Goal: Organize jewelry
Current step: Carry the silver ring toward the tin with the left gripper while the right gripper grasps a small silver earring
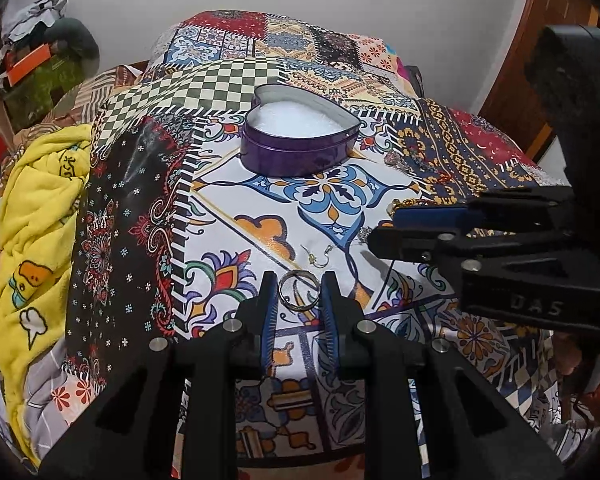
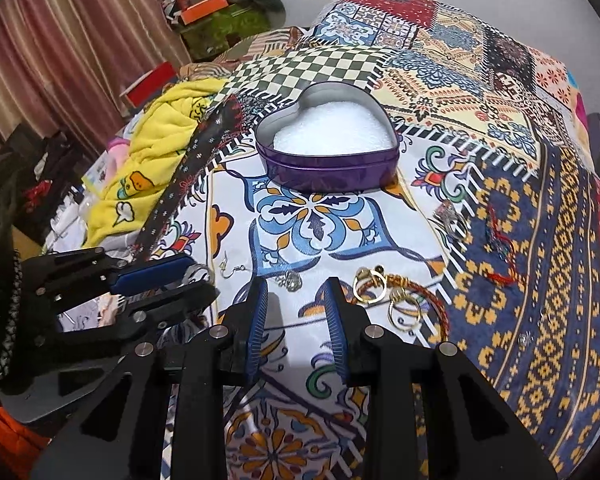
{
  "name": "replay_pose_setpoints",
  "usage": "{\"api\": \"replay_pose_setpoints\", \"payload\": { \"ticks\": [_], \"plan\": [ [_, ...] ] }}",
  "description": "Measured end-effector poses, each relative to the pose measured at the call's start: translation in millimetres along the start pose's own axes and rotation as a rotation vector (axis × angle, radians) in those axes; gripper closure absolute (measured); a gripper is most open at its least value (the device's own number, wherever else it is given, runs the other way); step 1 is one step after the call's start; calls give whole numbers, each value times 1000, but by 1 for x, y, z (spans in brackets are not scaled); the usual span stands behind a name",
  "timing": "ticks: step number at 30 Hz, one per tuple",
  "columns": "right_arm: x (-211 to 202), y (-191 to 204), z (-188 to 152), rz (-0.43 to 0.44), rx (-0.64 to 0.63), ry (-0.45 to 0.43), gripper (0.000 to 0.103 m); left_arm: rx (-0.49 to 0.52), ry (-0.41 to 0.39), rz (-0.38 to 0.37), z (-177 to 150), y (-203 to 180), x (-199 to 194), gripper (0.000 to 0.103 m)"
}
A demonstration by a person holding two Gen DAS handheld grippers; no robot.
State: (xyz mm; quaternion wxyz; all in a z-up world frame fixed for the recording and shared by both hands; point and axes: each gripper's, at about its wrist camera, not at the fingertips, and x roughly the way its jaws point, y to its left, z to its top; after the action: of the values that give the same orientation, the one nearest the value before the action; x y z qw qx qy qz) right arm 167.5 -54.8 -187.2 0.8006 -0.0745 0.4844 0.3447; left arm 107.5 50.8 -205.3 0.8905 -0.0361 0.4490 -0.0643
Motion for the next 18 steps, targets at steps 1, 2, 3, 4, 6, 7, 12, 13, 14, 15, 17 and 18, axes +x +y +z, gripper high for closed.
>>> {"api": "replay_pose_setpoints", "payload": {
  "ticks": [1, 2, 3, 4, 6, 7, 12, 13, 14, 15, 17, 18],
  "plan": [
    [4, 0, 1, 3, -2, 9, 77, 2, -3, 2, -1, 0, 0, 82],
    [5, 0, 1, 5, -6, 15, 77, 3, -6, 3, -1, -1, 0, 82],
    [6, 0, 0, 4, -12, 19, 77, 4, -9, 3, -2, 0, 0, 82],
    [7, 2, -1, -2, -21, 16, 77, 2, -12, 3, -3, 0, 0, 82],
    [9, 4, -2, -12, -33, 2, 77, -4, -19, 4, -3, 1, 0, 82],
    [9, 4, -2, -13, -34, -3, 78, -8, -20, 2, -4, 1, 0, 82],
    [10, 6, -1, -18, -42, -12, 93, -23, -27, -2, -3, 2, 0, 82],
    [9, 6, -1, -18, -41, -14, 93, -26, -28, -2, -2, 2, 0, 82],
    [8, 6, -1, -17, -36, -15, 93, -29, -28, -2, -2, 2, 0, 82],
    [8, 6, -1, -15, -31, -16, 93, -32, -28, -3, -1, 2, 0, 82],
    [5, 5, 1, -15, -23, -24, 94, -43, -31, -6, 1, 3, -2, 82],
    [2, 5, 1, -15, -18, -33, 94, -48, -32, -9, 2, 4, -2, 82]
  ]
}}
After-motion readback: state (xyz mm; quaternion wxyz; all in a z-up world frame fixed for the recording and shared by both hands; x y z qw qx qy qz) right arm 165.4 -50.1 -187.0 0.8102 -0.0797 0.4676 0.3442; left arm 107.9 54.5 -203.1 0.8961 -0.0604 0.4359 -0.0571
